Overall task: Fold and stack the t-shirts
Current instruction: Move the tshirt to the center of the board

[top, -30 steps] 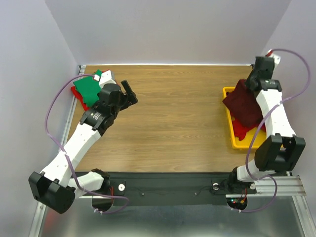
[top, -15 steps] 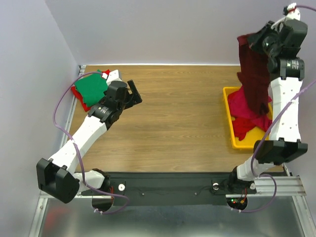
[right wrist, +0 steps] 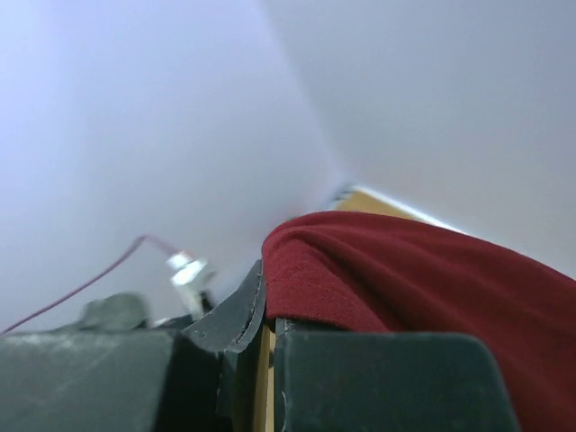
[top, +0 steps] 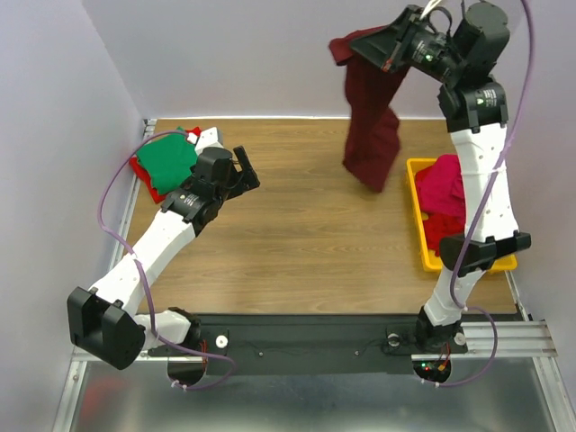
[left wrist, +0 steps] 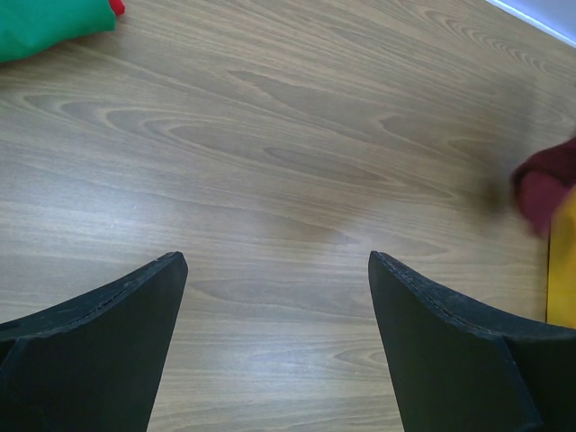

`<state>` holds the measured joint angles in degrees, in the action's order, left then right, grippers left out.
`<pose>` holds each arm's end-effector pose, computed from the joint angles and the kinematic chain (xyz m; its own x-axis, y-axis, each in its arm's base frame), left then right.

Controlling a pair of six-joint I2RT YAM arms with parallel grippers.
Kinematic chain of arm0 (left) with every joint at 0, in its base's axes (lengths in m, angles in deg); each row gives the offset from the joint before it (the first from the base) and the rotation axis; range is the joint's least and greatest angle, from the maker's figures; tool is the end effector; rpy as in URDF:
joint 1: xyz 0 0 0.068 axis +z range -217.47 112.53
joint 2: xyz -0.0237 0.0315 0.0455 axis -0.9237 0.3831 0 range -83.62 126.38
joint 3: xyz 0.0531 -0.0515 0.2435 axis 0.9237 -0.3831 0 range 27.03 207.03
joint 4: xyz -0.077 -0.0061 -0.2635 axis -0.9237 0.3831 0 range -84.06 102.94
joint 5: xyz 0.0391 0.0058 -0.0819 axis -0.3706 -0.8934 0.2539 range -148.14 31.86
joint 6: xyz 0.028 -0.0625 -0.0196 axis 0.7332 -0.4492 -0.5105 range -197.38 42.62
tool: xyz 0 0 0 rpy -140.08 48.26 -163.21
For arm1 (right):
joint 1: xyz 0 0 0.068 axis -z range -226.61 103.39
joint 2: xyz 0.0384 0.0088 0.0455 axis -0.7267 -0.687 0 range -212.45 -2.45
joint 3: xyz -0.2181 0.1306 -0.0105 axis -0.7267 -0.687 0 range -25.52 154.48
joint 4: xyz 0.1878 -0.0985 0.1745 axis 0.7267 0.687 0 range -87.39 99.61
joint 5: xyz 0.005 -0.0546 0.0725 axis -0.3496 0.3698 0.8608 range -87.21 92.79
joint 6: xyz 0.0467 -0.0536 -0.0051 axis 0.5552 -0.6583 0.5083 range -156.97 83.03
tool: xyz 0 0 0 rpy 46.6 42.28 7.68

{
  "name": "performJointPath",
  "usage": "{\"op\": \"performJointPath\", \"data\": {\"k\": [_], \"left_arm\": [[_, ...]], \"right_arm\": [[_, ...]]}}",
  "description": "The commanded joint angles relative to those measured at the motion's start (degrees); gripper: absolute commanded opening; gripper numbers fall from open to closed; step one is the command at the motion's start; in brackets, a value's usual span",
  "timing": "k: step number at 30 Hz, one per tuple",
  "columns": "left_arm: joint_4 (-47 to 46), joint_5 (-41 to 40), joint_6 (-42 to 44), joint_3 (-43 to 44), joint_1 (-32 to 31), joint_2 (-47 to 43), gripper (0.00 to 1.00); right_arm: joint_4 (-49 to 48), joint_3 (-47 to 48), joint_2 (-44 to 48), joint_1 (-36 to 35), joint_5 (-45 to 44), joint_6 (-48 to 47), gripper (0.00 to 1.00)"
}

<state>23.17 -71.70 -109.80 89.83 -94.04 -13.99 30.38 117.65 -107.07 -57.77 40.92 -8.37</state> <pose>0.2912 -0.1302 0.3186 -0.4382 -0.3636 -0.8220 0.0097 0.9126 -0.4088 0.3510 0.1062 0.5813 -0.1965 0.3452 -0.9177 -0.7440 0.5572 0.3688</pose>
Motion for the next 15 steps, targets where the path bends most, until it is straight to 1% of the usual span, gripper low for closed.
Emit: {"op": "performJointPath", "data": {"k": [1,4,5,6,7,8,9,10,11,12,13,14,15], "left_arm": [[-1.59,-0.32,0.17,2.59,-0.15,-0.19,0.94],[-1.50,-0.50,-0.62,1.89,-0.15,-0.72,0.94],[-1.59,-0.59,-1.14,1.71,-0.15,-0.89,0.94],[-1.42,-0.68,-1.41,1.36,-0.15,-1.24,0.94],[-1.41,-0.68,-1.67,1.27,-0.15,-1.25,0.94],[-1.24,-1.20,-1.85,1.18,-0.15,-1.68,0.94],[-1.15,-1.46,-2.11,0.92,-0.15,-1.86,0.94],[-1.15,-1.73,-2.03,0.31,-0.15,-2.21,0.94],[-1.15,-2.25,-1.85,0.04,-0.15,-2.47,0.94],[-1.15,-2.61,-1.07,-0.40,-0.15,-2.56,0.93],[-1.06,-2.96,-0.54,-1.45,-0.15,-2.30,0.94],[-0.89,-3.22,-0.10,-1.89,-0.24,-1.87,0.93],[-0.28,-3.22,0.78,-2.85,-0.24,-1.34,0.93]], "right_arm": [[-11.33,0.62,2.31,-2.02,6.42,6.11,0.00],[-11.86,-2.53,3.53,-2.81,7.05,7.26,0.01],[-11.95,-8.03,4.33,-2.82,6.70,7.17,0.00],[-11.95,-15.66,7.29,-2.82,5.13,5.78,0.00],[-11.95,-15.73,7.32,-2.82,5.11,5.77,0.00],[-11.95,-19.91,11.24,-2.82,0.33,4.29,0.00],[-11.60,-29.26,13.19,-2.73,-3.29,3.92,0.00],[-11.42,-33.79,15.04,-2.03,-6.89,3.66,0.00],[-11.33,-37.93,18.62,-1.33,-13.80,3.83,0.00],[-10.72,-46.32,19.79,-0.71,-16.92,4.44,0.00],[-10.28,-49.80,20.85,0.68,-21.73,4.97,0.12],[-9.58,-53.58,21.73,1.48,-23.17,5.32,0.26],[-9.05,-58.22,21.65,2.01,-24.06,4.89,0.44]]}}
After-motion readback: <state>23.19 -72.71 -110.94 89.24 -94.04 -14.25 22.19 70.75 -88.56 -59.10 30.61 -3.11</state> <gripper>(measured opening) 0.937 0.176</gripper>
